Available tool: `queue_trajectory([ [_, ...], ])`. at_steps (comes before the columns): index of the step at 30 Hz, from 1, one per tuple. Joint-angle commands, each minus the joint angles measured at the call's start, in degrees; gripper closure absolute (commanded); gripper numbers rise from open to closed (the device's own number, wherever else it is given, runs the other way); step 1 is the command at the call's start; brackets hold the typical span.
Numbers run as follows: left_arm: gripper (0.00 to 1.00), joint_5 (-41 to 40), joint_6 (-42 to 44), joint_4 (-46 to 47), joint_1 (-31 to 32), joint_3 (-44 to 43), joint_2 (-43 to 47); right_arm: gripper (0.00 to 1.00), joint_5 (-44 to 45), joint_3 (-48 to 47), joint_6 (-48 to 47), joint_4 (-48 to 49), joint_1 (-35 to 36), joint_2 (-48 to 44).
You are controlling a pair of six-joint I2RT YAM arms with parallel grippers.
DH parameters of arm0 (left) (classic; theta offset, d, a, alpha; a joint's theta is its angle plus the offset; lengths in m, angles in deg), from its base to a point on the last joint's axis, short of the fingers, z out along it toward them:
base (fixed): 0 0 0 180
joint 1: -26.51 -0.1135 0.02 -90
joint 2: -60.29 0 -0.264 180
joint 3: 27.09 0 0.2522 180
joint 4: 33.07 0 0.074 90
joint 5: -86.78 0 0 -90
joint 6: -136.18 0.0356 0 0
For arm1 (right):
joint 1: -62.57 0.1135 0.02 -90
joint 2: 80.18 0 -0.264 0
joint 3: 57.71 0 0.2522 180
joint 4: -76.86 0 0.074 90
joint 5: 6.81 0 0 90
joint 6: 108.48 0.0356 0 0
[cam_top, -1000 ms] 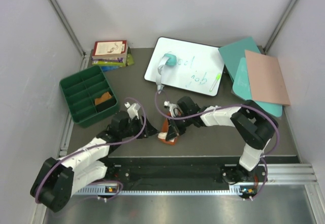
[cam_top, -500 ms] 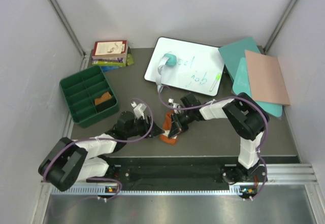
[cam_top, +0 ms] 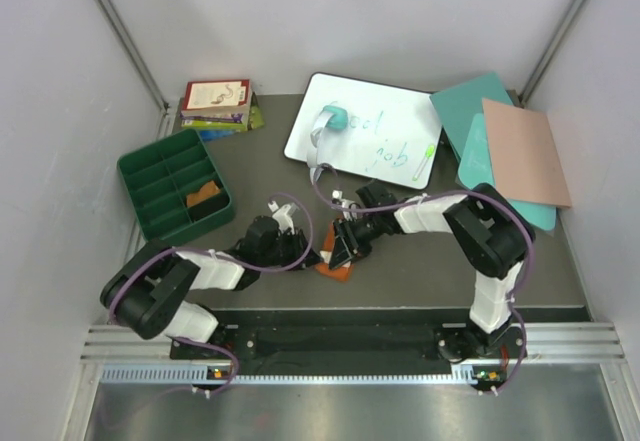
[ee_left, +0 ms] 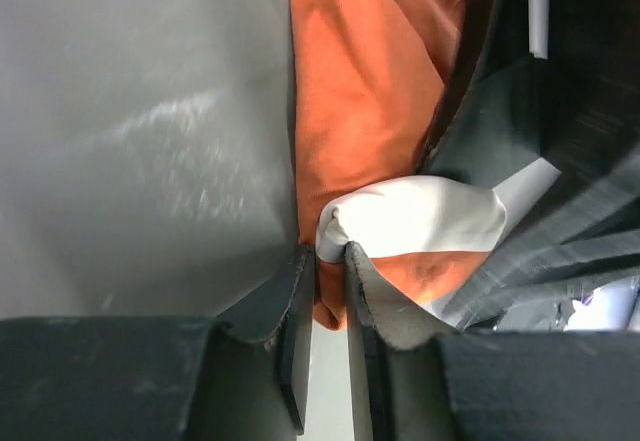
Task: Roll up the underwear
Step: Roll the underwear to the center of the board.
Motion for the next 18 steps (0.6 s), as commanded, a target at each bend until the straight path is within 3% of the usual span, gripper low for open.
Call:
queue_trajectory([
  [1, 0.79, -3.68, 1.22, -5.08, 0.21, -3.13, -4.76, 0.45, 9.37, 1.41, -1.67, -1.95, -1.58, -8.04],
  [3, 0.79, -3.59, 1.13, -5.86, 0.21, -3.56, -5.3, 0.34, 12.28, 3.77, -0.71, -2.83, -1.85, -13.38],
  [6, 0.81, -4.11, 1.66, -8.06, 0.21, -4.62, -5.39, 0.24, 18.0, 8.07, 1.75, -2.75, -1.85, -18.41],
  [11, 0.81, -4.2, 1.92, -9.38, 0.3, -5.06, -4.16, 0.22, 22.31, 16.79, 9.04, 3.31, -1.94, -27.21],
  [18, 0.81, -3.85, 2.28, -9.65, 1.09, -5.68, -4.51, 0.25, 21.87, 23.3, 15.29, 17.72, -1.85, -25.64],
])
